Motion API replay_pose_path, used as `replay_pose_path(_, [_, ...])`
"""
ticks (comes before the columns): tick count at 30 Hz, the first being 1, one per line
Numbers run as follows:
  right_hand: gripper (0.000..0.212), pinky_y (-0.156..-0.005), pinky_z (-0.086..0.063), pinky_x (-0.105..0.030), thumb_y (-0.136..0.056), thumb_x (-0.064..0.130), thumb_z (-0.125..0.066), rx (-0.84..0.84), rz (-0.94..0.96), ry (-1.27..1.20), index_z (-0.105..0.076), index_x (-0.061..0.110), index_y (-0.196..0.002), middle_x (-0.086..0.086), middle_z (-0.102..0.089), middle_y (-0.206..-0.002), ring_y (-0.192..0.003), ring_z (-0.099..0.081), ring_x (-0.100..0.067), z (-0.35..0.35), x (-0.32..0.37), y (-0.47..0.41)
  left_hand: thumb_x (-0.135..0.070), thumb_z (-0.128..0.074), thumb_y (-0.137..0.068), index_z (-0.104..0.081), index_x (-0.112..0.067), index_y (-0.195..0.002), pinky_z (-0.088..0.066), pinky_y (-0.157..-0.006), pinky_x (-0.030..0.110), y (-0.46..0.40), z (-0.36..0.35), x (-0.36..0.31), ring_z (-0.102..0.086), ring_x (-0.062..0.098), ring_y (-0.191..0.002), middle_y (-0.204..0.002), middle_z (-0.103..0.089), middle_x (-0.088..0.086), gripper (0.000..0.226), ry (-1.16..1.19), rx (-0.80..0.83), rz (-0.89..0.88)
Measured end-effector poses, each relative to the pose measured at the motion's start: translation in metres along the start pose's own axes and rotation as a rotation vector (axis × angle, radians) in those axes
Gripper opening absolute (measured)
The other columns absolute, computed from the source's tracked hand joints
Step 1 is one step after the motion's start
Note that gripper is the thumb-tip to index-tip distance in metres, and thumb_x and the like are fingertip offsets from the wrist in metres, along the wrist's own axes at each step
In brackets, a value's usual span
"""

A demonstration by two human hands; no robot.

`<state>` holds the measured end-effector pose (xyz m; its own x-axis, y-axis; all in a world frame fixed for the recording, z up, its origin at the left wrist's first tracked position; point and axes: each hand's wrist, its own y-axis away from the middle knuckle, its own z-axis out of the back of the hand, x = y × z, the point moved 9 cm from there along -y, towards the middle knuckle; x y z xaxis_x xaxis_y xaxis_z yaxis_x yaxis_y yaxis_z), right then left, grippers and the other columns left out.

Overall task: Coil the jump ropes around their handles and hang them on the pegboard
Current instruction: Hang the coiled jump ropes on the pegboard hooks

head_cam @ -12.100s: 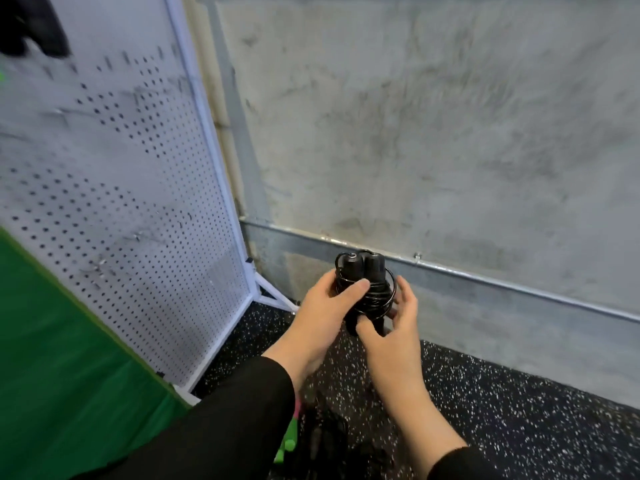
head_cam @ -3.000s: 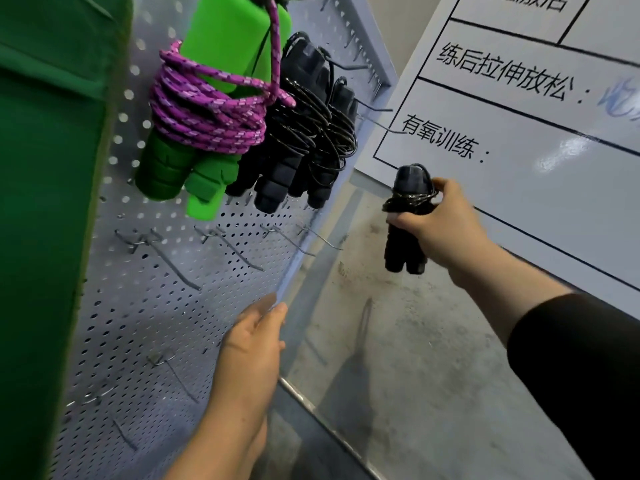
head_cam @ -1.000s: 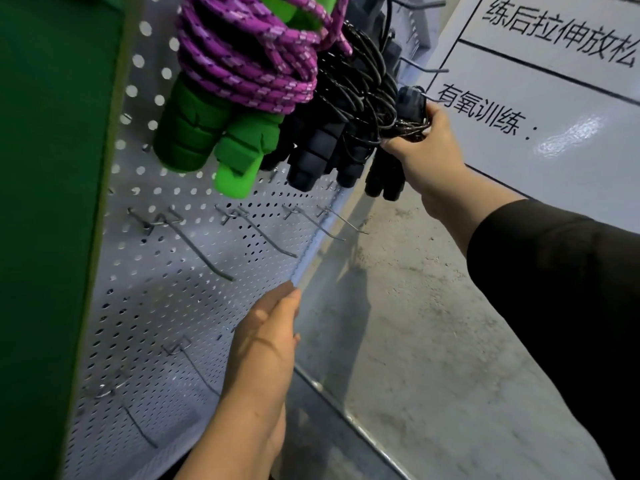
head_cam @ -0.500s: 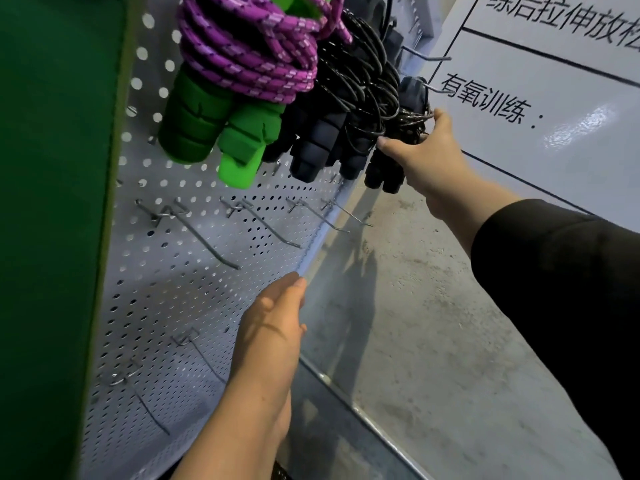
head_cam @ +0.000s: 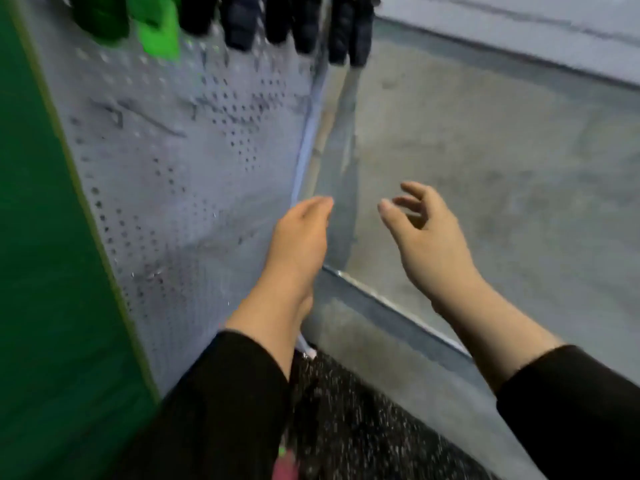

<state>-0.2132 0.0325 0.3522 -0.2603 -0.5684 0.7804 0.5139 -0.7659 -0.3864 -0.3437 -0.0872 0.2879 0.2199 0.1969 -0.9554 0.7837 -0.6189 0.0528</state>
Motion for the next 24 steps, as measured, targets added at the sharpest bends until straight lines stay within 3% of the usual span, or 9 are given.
replay_pose_path(2, [0.046,-0.090,-0.050,-0.024,-0.097,0.040,-0.064,0.081,-0.112,0.006,-0.054,0.022,-0.138,0.005,-0.062,-0.127,-0.105,-0.061,-0.006,0.000,-0.048,0.045,-0.037,-0.060,-0.097,-0.065,-0.027,-0.092,-0.047,-0.110,0.044,0.002,-0.010,0.018,-0.063,0.018,-0.119,-0.125,-0.070,0.003,0.013,-0.130,0.029,0.010])
replay_pose_path(6, [0.047,-0.088,-0.045,-0.020,-0.098,0.042,-0.062,0.273,-0.355,0.079,-0.055,0.020,-0.139,0.006,-0.062,-0.132,-0.111,-0.060,-0.008,0.000,-0.149,0.139,-0.034,-0.056,-0.102,-0.060,-0.026,-0.086,-0.049,-0.087,0.034,0.016,-0.027,0.065,-0.066,0.020,-0.101,-0.108,-0.070,0.004,0.019,-0.353,0.127,0.108])
replay_pose_path(9, [0.048,-0.090,-0.043,-0.026,-0.098,0.045,-0.060,0.340,-0.537,0.105,-0.056,0.019,-0.139,0.003,-0.062,-0.131,-0.108,-0.059,-0.012,0.002,-0.216,0.201,-0.035,-0.055,-0.103,-0.062,-0.026,-0.094,-0.052,-0.085,0.034,0.031,-0.028,0.109,-0.068,0.022,-0.105,-0.113,-0.072,0.005,0.015,-0.545,0.201,0.206])
replay_pose_path(14, [0.050,-0.081,-0.045,-0.027,-0.099,0.044,-0.060,0.389,-0.765,0.073,-0.055,0.015,-0.140,-0.002,-0.062,-0.129,-0.099,-0.061,-0.013,-0.019,-0.294,0.275,-0.039,-0.053,-0.104,-0.065,-0.016,-0.114,-0.051,-0.104,0.050,0.057,-0.025,0.184,-0.064,0.025,-0.109,-0.123,-0.069,0.011,0.028,-0.940,0.396,0.321])
replay_pose_path(17, [0.053,-0.080,-0.048,-0.029,-0.098,0.043,-0.061,0.453,-0.830,0.059,-0.052,0.014,-0.141,-0.005,-0.063,-0.130,-0.092,-0.063,-0.015,-0.048,-0.323,0.303,-0.048,-0.054,-0.101,-0.064,-0.017,-0.132,-0.048,-0.107,0.046,0.065,-0.029,0.216,-0.062,0.027,-0.118,-0.128,-0.067,0.006,0.045,-1.163,0.539,0.344])
replay_pose_path(21, [0.063,-0.098,-0.050,-0.034,-0.094,0.044,-0.067,0.572,-0.939,0.067,-0.049,0.010,-0.143,-0.008,-0.065,-0.132,-0.116,-0.063,-0.024,-0.093,-0.359,0.347,-0.051,-0.052,-0.102,-0.059,-0.018,-0.141,-0.042,-0.108,0.036,0.072,-0.043,0.243,-0.053,0.026,-0.130,-0.143,-0.058,0.004,0.052,-1.405,0.739,0.310])
replay_pose_path(24, [0.061,-0.093,-0.051,-0.032,-0.091,0.043,-0.071,0.624,-0.984,0.066,-0.049,0.010,-0.137,-0.009,-0.067,-0.124,-0.111,-0.064,-0.026,-0.123,-0.373,0.372,-0.052,-0.051,-0.102,-0.055,-0.018,-0.144,-0.039,-0.100,0.032,0.066,-0.047,0.250,-0.052,0.026,-0.131,-0.145,-0.056,0.006,0.055,-1.469,0.767,0.298])
